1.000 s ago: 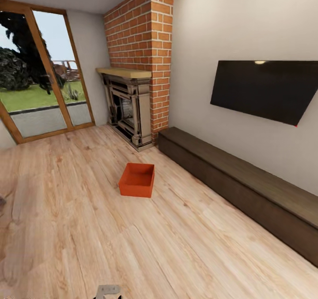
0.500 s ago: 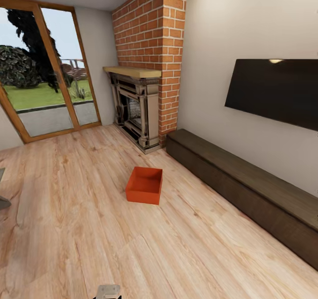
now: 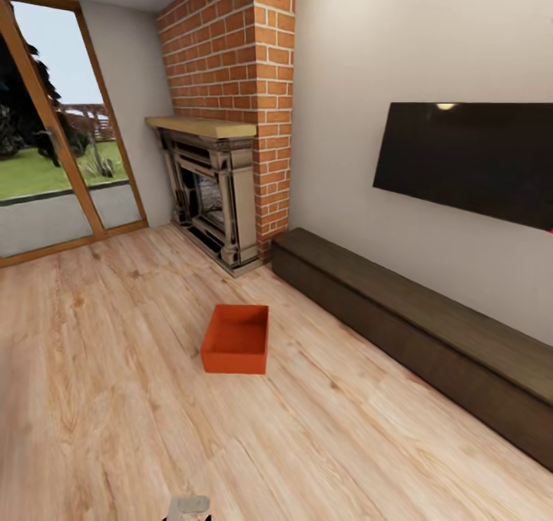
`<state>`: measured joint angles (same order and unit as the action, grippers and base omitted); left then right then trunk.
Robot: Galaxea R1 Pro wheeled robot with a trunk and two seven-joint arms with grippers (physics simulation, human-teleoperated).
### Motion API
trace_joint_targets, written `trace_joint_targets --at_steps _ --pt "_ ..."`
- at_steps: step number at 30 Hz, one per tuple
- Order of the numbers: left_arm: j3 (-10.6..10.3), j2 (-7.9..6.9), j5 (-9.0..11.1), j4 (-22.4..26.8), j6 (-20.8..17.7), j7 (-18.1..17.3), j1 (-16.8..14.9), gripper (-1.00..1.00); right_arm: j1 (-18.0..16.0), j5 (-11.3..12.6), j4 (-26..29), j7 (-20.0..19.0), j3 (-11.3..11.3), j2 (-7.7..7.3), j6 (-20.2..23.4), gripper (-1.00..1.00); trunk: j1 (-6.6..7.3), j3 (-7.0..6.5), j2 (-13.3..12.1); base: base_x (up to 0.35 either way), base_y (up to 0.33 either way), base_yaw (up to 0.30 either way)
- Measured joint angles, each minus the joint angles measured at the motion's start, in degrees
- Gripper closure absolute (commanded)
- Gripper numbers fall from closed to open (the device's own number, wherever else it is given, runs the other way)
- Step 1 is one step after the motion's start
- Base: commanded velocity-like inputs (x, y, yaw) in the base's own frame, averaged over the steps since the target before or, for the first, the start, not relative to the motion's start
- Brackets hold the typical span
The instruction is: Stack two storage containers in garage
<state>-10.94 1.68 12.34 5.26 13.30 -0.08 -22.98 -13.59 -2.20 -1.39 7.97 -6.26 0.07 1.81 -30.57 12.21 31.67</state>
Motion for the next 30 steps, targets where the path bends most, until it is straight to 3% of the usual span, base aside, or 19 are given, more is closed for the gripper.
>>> trace_joint_targets --at_steps 30 --pt "0.0 0.0 0.0 0.0 0.0 0.0 0.0 -1.0 0.0 0.1 0.2 -0.1 -0.1 0.06 0.0 -1.0 0.0 0.0 0.0 0.284 0.207 -0.055"
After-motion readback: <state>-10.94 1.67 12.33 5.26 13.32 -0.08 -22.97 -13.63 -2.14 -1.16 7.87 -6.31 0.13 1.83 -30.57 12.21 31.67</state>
